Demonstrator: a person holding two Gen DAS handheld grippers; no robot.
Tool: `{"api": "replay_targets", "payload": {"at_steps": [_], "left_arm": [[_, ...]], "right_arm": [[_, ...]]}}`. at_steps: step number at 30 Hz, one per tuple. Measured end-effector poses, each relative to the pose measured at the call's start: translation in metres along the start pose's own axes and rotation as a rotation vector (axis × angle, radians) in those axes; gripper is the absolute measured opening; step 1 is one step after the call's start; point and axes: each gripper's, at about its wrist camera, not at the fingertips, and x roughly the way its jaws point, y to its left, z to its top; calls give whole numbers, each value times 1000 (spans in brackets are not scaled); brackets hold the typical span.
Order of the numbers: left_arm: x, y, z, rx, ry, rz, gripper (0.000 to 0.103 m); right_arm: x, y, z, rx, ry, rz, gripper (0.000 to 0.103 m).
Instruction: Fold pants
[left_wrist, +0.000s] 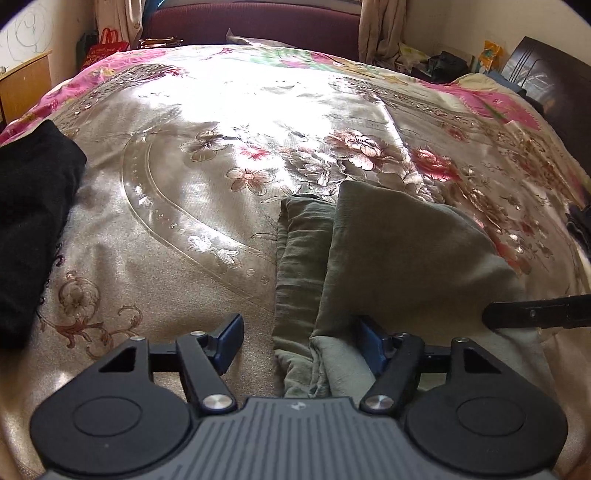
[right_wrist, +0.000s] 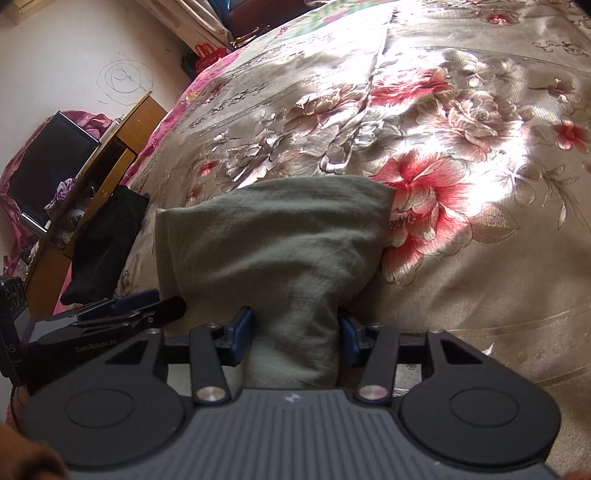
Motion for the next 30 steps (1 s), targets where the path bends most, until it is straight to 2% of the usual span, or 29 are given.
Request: {"api": "replay_targets", "payload": {"at_steps": [1, 2, 4, 6, 9, 13, 17, 20, 24, 27, 30], "left_arm": [[-2, -4, -1, 1, 3, -34, 58], [-4, -11, -4, 19, 2, -39, 58], [-8, -28, -8, 103, -16, -4, 54], [-12, -34, -7, 103, -23, -30, 46], [-21, -45, 4, 82, -60, -99, 37], [-12, -69, 22, 107, -88, -141, 35], [14, -89, 26, 172, -58, -113, 38], [10, -89, 20, 175, -59, -89, 40], [2, -78, 16, 175, -52, -46, 43], [1, -77, 15, 198, -43, -9, 43], [8, -75, 13, 203, -20, 32, 49]], "right_arm": [[-1, 0, -1, 1, -1, 6, 44], [-2, 0, -1, -4, -2, 11, 37], [-6, -3, -2, 15, -8, 35, 21], [-13, -8, 0, 28, -25, 60, 14], [-31, -12, 3, 21, -68, 53, 12], [-57, -26, 13, 33, -109, 7, 12], [-74, -47, 22, 75, -155, -74, 12], [-76, -49, 22, 60, -146, -98, 12], [-62, -41, 12, 3, -122, -138, 24], [-61, -45, 8, 47, -140, -137, 33], [-72, -45, 4, 70, -176, -129, 37]]}}
